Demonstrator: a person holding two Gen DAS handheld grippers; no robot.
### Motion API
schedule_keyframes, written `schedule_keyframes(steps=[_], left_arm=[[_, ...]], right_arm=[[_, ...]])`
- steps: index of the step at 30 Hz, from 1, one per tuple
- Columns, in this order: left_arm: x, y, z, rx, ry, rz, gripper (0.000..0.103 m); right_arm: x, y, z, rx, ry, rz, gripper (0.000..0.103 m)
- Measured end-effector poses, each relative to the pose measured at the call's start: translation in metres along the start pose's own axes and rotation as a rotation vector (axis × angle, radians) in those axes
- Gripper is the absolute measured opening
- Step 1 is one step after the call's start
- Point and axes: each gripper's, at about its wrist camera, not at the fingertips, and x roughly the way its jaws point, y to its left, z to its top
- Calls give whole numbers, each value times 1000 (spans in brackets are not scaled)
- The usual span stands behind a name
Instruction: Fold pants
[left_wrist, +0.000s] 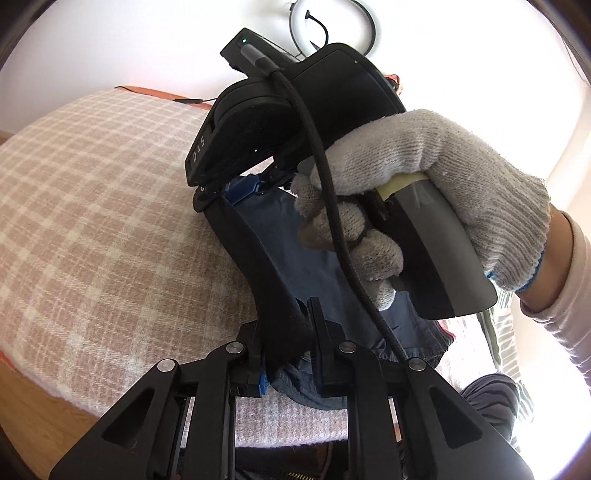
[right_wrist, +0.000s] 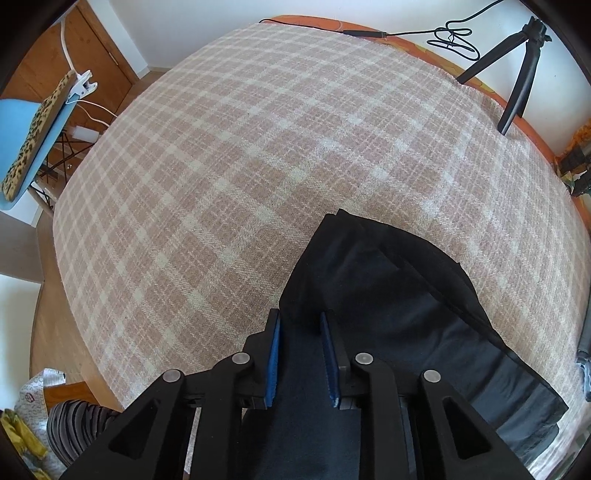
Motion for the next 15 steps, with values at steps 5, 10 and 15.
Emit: schedule_keyframes(steps=[5, 10, 15], left_arm=[[-3, -22, 2, 59, -11, -18, 14], [-2, -47, 4, 112, -28, -52, 14], [-8, -72, 3, 168, -33, -108, 14]], right_arm=[[-28, -20, -18, 79, -76, 94, 3], [-69, -50, -26, 145, -172, 164, 2], [-110, -94, -42, 224, -275, 205, 1]])
